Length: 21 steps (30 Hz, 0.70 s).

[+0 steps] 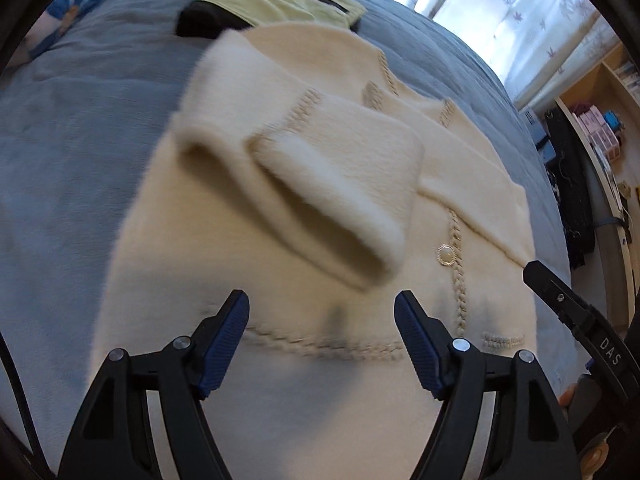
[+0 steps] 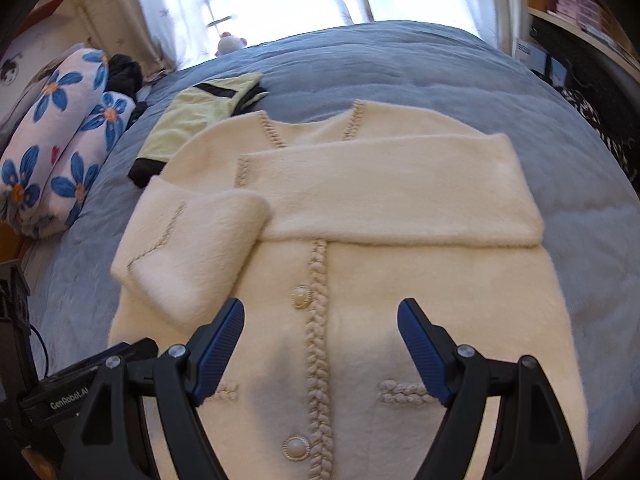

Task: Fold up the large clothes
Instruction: 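Lift the folded sleeve cuff with the right tool and refold it flatter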

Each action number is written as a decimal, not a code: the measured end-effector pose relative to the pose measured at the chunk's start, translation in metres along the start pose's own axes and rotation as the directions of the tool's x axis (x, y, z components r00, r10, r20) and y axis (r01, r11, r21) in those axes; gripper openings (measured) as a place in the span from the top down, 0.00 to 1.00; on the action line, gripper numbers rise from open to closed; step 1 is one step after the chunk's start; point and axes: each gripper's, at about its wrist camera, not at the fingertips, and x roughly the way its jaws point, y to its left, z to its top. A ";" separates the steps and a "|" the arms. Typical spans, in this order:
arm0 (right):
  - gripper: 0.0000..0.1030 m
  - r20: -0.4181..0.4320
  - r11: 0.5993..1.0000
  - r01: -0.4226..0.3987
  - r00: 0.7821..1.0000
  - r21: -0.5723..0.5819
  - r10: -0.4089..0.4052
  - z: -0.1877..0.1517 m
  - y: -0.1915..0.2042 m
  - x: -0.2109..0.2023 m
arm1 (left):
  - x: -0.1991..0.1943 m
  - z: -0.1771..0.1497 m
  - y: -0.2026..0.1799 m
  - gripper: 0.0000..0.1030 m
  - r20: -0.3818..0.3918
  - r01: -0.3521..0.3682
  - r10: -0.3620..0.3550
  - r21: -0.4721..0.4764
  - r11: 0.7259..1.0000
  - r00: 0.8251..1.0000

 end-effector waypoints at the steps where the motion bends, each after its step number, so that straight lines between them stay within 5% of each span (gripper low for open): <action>1: 0.23 0.004 1.000 -0.004 1.000 -0.020 0.004 0.000 0.007 -0.001 | -0.006 -0.001 0.005 0.29 0.018 -0.015 0.015 -0.005 1.000 1.000; 9: 0.23 -0.061 0.964 -0.100 0.994 -0.246 0.088 0.012 0.076 0.016 | -0.040 0.004 0.033 0.29 0.133 -0.107 0.109 -0.025 0.994 0.985; 19: 0.23 -0.077 0.812 0.002 0.995 -0.584 -0.057 -0.007 0.161 0.068 | -0.031 0.004 0.059 0.29 0.102 -0.086 0.093 -0.077 0.993 0.990; 20: 0.25 -0.068 0.801 0.026 0.994 -0.598 -0.084 -0.008 0.164 0.073 | -0.031 0.003 0.061 0.29 0.101 -0.084 0.092 -0.080 0.993 0.991; 21: 0.38 -0.058 0.791 0.057 0.992 -0.609 -0.116 -0.008 0.165 0.078 | -0.031 0.003 0.062 0.28 0.102 -0.084 0.092 -0.081 0.993 0.991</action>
